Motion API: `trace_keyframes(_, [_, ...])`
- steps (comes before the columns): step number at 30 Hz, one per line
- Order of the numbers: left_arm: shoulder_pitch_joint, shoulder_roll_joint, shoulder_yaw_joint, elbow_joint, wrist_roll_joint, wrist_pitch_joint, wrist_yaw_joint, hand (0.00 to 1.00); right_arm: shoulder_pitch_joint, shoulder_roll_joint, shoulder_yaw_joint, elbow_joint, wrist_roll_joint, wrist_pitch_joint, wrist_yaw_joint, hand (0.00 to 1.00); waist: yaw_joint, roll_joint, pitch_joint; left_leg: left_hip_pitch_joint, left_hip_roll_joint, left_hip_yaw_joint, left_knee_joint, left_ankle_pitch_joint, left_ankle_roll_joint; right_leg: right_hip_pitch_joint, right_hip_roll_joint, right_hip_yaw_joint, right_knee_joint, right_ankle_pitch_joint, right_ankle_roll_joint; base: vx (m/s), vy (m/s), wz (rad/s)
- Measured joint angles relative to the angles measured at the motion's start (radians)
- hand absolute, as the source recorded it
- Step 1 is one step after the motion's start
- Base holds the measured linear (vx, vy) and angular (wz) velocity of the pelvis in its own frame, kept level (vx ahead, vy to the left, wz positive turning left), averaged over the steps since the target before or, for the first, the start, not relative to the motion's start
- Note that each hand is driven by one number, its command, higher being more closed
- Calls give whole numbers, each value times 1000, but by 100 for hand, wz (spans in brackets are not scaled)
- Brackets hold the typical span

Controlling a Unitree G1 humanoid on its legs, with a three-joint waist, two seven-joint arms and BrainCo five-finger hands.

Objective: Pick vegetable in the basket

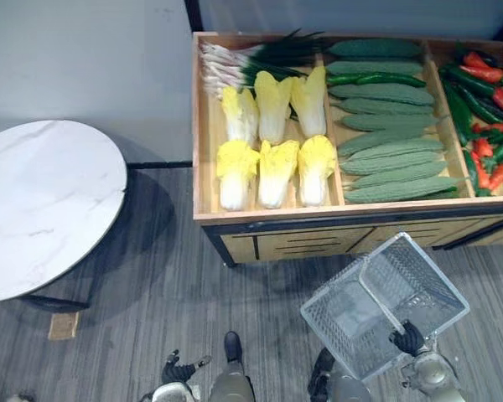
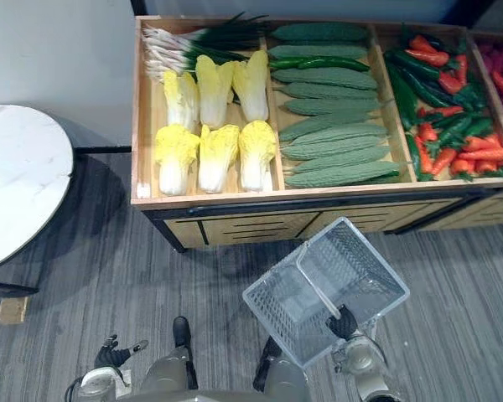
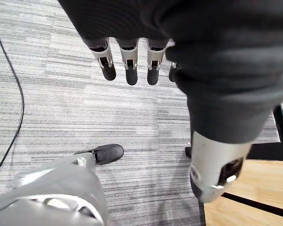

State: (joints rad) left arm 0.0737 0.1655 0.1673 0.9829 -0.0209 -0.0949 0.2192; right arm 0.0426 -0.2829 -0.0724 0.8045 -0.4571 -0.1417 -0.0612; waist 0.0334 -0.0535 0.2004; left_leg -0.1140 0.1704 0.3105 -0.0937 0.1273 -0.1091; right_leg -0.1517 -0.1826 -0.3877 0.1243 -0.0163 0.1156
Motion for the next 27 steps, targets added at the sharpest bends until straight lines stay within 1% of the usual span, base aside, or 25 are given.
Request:
trace_keyframes(3, [-4,2,21,-8,-7,-4,15,0,-9,8,-9,34,5,9,-8,100,-1,-12,1,21,-11,38,0,-16,6,-16,-14,42,17,1,2,-13,66,-38])
trace_keyframes(6, [-7,3,56,-7,-8,-4,16,0,-14,18,-10,79,23,17,-17,100,-2,-21,1,32,-15,63,-2,-18,7,-17,-10,68,-4,16,6,23,36,-26])
trace_keyframes(8, [-12,2,68,-7,-18,-4,21,0,-19,24,-34,119,36,30,-19,100,-4,-23,3,30,-15,63,-2,-14,13,-3,-1,71,-38,40,5,57,19,-9])
trace_keyframes(10, [-13,1,82,-9,-26,-6,27,0,-19,29,-56,152,45,34,-21,100,-4,-26,3,32,-14,58,-2,-13,13,17,5,64,-72,51,10,65,9,5])
trace_keyframes(12, [-11,-9,102,-19,-56,-6,40,0,-18,34,-79,160,45,38,-22,100,-3,-28,4,30,-15,52,-2,-13,13,31,9,57,-96,62,8,63,4,9])
trace_keyframes(14, [-9,-32,123,-86,-106,-8,66,0,-17,38,-92,174,46,44,-28,100,-3,-26,4,28,-16,35,-2,-13,13,40,10,46,-108,63,10,72,2,15])
trace_keyframes(15, [2,-56,132,-175,-133,-14,90,0,-17,46,-107,183,46,44,-36,100,0,-26,4,21,-16,27,-2,-13,13,39,10,39,-109,62,9,67,-1,19])
trace_keyframes(16, [12,-79,134,-272,-135,-24,109,0,-17,55,-120,184,46,44,-47,100,-1,-24,5,11,-16,15,-2,-12,15,37,11,29,-111,62,9,54,0,21])
trace_keyframes(17, [12,-90,134,-320,-134,-29,121,0,-16,57,-124,185,47,44,-51,100,-1,-21,6,7,-17,10,-2,-11,17,36,11,24,-111,62,8,55,1,21])
trace_keyframes(18, [12,-113,133,-420,-133,-35,145,0,-13,62,-128,185,49,44,-61,100,0,-18,8,-1,-18,3,-2,-9,18,34,10,16,-112,62,8,45,2,15])
trace_keyframes(19, [12,-124,133,-473,-132,-40,158,0,-13,65,-131,185,56,43,-64,100,0,-16,9,-3,-18,1,-2,-9,19,34,10,15,-113,62,8,69,4,12])
trace_keyframes(21, [5,-153,131,-656,-116,-66,205,0,-12,70,-138,192,72,40,-65,100,0,-7,7,-4,-19,-1,-2,-8,19,34,11,13,-113,61,6,59,3,3])
trace_keyframes(22, [-1,-156,131,-691,-107,-74,219,0,-11,71,-140,194,75,39,-66,100,-1,-4,5,-4,-19,-1,-2,-8,19,34,11,14,-113,60,6,61,1,-2])
trace_keyframes(24, [-45,-158,135,-790,-70,-98,272,0,-8,70,-165,194,75,35,-73,100,-2,10,6,-3,-18,-1,-2,-8,19,33,13,17,-113,60,4,56,-2,-4])
trace_keyframes(25, [-61,-159,139,-807,-60,-99,290,0,-8,70,-167,195,76,35,-75,100,-3,13,5,-2,-17,-1,-2,-8,19,33,14,18,-113,60,4,45,-6,-8])
trace_keyframes(27, [-107,-163,156,-888,-29,-99,357,0,-8,70,-167,202,77,28,-84,100,-5,15,6,4,-11,10,-2,-9,19,29,19,36,-113,62,2,37,-11,-17])
